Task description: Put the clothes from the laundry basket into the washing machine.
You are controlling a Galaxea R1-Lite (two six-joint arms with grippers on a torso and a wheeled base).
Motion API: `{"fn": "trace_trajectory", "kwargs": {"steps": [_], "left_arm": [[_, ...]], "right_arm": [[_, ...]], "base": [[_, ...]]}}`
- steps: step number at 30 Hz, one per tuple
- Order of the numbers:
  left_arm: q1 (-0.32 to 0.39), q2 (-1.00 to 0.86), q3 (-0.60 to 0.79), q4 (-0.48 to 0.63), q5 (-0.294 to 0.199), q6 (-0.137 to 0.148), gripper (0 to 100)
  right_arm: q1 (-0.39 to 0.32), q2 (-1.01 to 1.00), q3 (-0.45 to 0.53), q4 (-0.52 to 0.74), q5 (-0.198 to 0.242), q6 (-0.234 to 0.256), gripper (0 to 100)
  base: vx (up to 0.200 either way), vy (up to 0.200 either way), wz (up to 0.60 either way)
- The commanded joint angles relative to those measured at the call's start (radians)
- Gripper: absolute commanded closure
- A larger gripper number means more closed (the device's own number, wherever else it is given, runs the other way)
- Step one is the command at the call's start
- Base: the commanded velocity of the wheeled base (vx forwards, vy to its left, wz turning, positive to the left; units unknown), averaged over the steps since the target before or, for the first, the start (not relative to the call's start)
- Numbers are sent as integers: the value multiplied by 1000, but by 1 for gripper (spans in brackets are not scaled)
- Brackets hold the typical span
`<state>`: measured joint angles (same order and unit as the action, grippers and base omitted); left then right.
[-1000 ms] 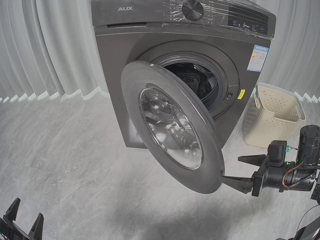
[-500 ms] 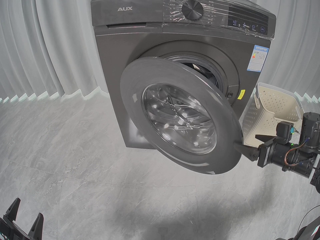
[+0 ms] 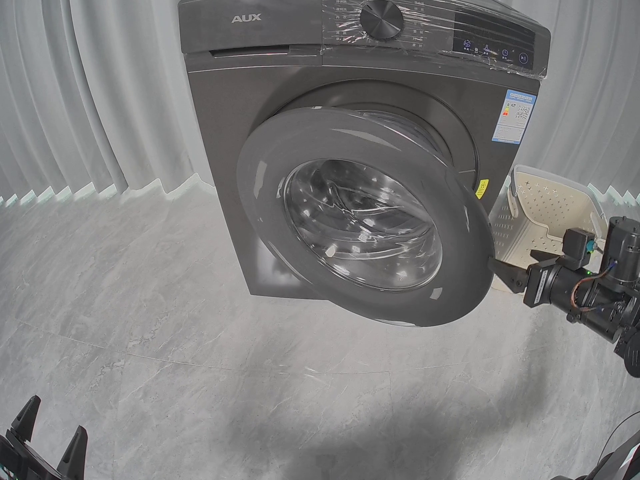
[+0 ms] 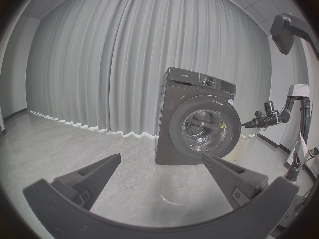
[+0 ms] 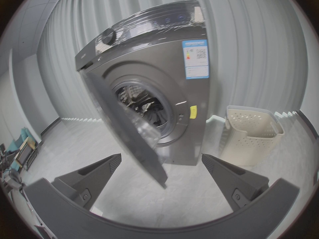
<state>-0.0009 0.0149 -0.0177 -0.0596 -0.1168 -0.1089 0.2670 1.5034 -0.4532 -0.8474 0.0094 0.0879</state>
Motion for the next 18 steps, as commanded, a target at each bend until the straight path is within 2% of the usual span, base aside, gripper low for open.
{"fn": "trace_trajectory", "kwargs": {"steps": [1,7,10,11,12,13,18], "left_arm": [[1,-13,16,0,-1,-2,0],[1,-13,16,0,-3,2,0],[1,-13,16,0,-3,3,0],[1,-13,16,0,-1,2,0],[-1,-13,16,0,-1,2,0],[-1,-13,16,0,-1,2,0],[1,-13,16,0,-3,3,0]], "right_arm": [[64,-61,71,5,1,-13,0],[248,-112,199,4,18,-4,0],[287,-111,203,-4,34,0,0],[314,-109,202,-7,77,15,0],[320,-111,202,-9,89,20,0],[344,-107,200,-9,121,39,0],[376,-68,185,-39,133,62,0]], "base": [[0,0,0],[0,0,0],[0,0,0],[200,0,0],[200,0,0],[200,0,0],[200,0,0]]}}
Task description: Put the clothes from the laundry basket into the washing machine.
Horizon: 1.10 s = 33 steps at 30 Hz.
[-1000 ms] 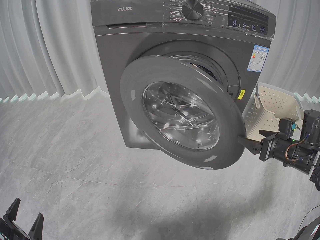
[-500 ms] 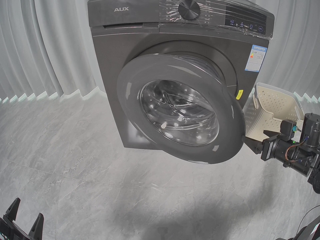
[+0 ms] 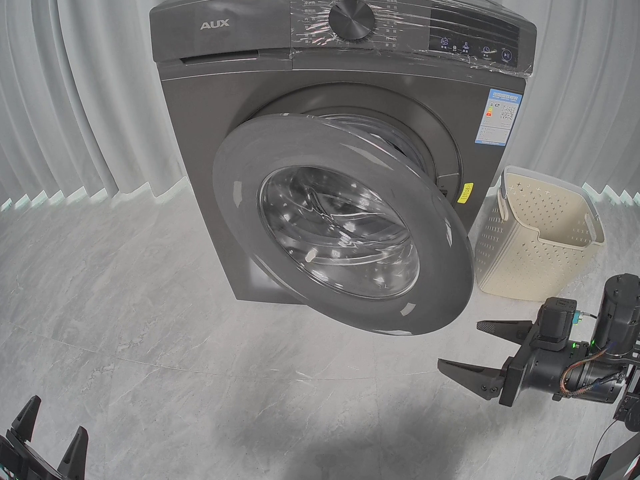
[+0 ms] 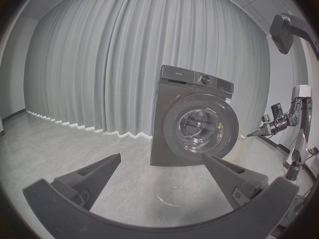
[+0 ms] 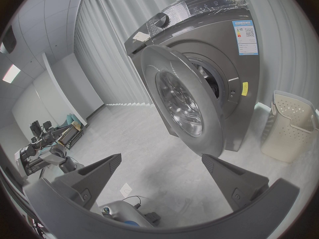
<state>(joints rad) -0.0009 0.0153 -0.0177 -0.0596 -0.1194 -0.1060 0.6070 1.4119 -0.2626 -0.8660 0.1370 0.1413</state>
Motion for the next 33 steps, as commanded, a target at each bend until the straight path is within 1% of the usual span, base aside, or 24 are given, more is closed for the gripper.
{"fn": "trace_trajectory", "kwargs": {"steps": [1,4,7,10,13,16,19,21,24,26,28,31,33], "left_arm": [[-1,-14,16,0,0,0,0],[-1,-14,16,0,0,0,0],[1,-14,16,0,0,-1,0],[1,-14,16,0,1,-3,0],[1,-14,16,0,1,-3,0],[1,-14,16,0,0,-1,0],[-1,-14,16,0,0,-1,0],[-1,-14,16,1,0,-1,0],[-1,-14,15,1,-3,2,0],[-1,-14,15,1,-20,8,0],[-1,-14,15,3,-23,8,0],[-1,-14,15,3,-23,9,0],[-1,-14,15,3,-23,9,0]], "right_arm": [[36,39,-12,-38,6,9,0],[30,78,-29,-77,3,11,0],[14,153,-72,-123,-7,18,0],[-10,180,-87,-148,-17,15,0],[-39,190,-118,-183,-43,8,0],[-76,191,-155,-182,-76,4,0],[-98,190,-168,-183,-83,3,0],[-99,186,-164,-183,-85,3,0],[-82,183,-150,-183,-83,4,0],[-50,182,-138,-185,-82,11,0],[-18,183,-135,-185,-82,21,0],[-13,188,-142,-196,-80,21,0],[-13,191,-156,-228,-82,20,0]], "base": [[200,0,0],[200,0,0],[0,0,0],[0,0,0],[0,0,0],[0,0,0],[0,0,0],[200,0,0],[200,0,0],[200,0,0],[200,0,0],[200,0,0],[200,0,0]]}}
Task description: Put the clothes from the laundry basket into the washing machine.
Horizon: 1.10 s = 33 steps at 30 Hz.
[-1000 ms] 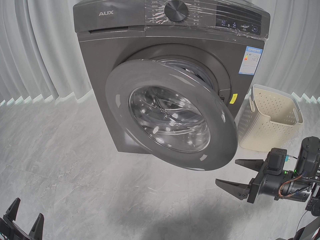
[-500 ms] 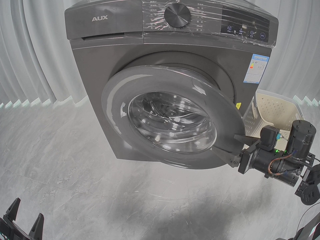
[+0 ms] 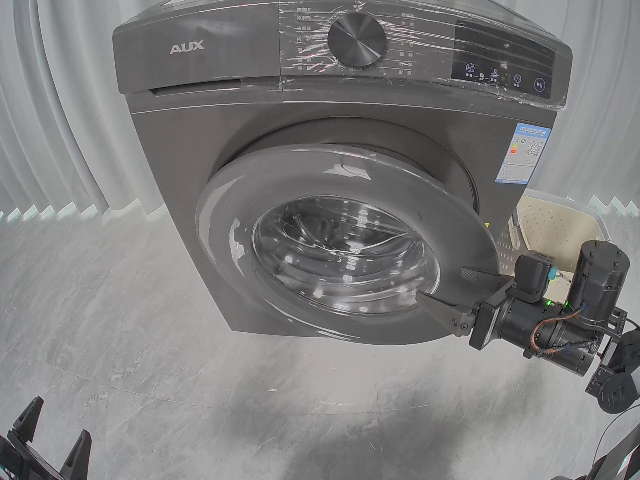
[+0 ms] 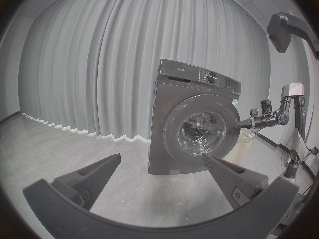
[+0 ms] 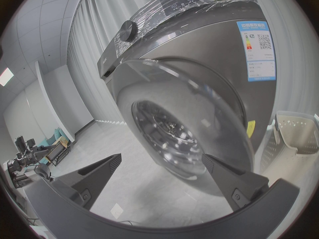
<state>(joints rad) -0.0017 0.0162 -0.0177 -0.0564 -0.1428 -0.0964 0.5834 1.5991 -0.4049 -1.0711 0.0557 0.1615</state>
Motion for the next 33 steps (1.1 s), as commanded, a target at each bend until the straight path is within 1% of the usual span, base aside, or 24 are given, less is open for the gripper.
{"fn": "trace_trajectory", "kwargs": {"steps": [1,3,6,7,8,22,26,31,32,33], "left_arm": [[0,-15,15,0,-1,0,0],[0,-15,15,0,-1,0,0],[0,-15,15,0,-1,-3,0],[0,-15,15,0,-1,-3,0],[0,-15,15,0,-1,-6,0],[0,-15,15,-2,0,-11,0],[0,-15,15,-2,-1,-11,0],[0,-15,15,-2,-1,-11,0],[0,-15,15,-2,-1,-11,0],[0,-15,15,-2,-1,-11,0]], "right_arm": [[10,7,-23,-44,-2,-2,0],[10,27,-49,-79,-14,-2,0],[9,58,-95,-125,-56,-3,0],[9,58,-95,-125,-56,-3,0],[9,71,-115,-155,-71,-3,0],[16,64,-104,-167,-73,-3,0],[21,45,-78,-165,-73,-5,0],[65,-27,6,-153,-73,-14,0],[75,-64,37,-150,-73,-16,0],[76,-71,44,-152,-73,-16,0]], "base": [[200,0,0],[200,0,0],[200,0,0],[200,0,0],[0,0,0],[0,0,0],[0,0,0],[0,0,0],[0,0,0],[0,0,0]]}}
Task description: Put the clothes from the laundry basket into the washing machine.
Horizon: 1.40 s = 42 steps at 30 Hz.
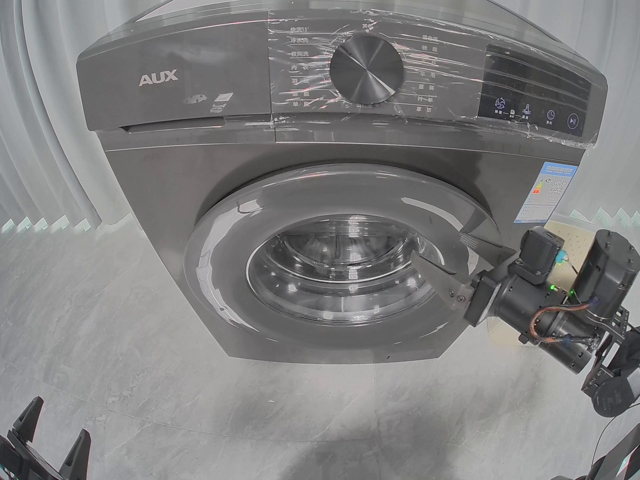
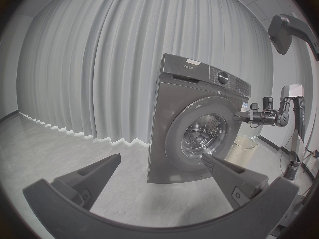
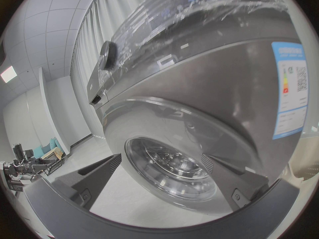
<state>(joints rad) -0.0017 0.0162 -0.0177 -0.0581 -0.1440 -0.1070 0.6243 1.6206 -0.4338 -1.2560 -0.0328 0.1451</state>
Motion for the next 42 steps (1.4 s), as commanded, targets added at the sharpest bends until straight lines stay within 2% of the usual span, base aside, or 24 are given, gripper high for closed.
{"fn": "trace_trajectory", "kwargs": {"steps": [1,6,12,14,19,24,28,35,39,42], "left_arm": [[0,-15,15,0,0,0,0],[0,-15,15,1,0,0,0],[0,-15,15,1,0,0,0],[0,-15,15,1,0,0,0],[0,-15,15,0,0,0,0],[0,-15,15,0,0,-2,0],[0,-15,13,1,-2,-2,0],[0,-15,15,1,-2,-2,0],[0,-15,15,1,-2,-3,0],[0,-15,13,1,-2,-6,0]], "right_arm": [[37,-125,106,35,16,-4,0],[9,-262,210,38,7,-33,0],[-81,-418,379,35,10,-75,0],[-133,-470,434,41,16,-82,0],[-241,-643,434,151,20,-114,0],[-328,-843,434,323,31,-128,0],[-422,-1068,434,547,39,-130,0],[-561,-1469,434,983,146,-144,0],[-607,-1618,434,1133,177,-165,0],[-621,-1621,434,1192,171,-151,0]], "base": [[0,0,0],[0,0,0],[0,0,0],[0,0,0],[0,0,0],[0,0,0],[0,0,0],[0,0,0],[0,0,0],[0,0,0]]}}
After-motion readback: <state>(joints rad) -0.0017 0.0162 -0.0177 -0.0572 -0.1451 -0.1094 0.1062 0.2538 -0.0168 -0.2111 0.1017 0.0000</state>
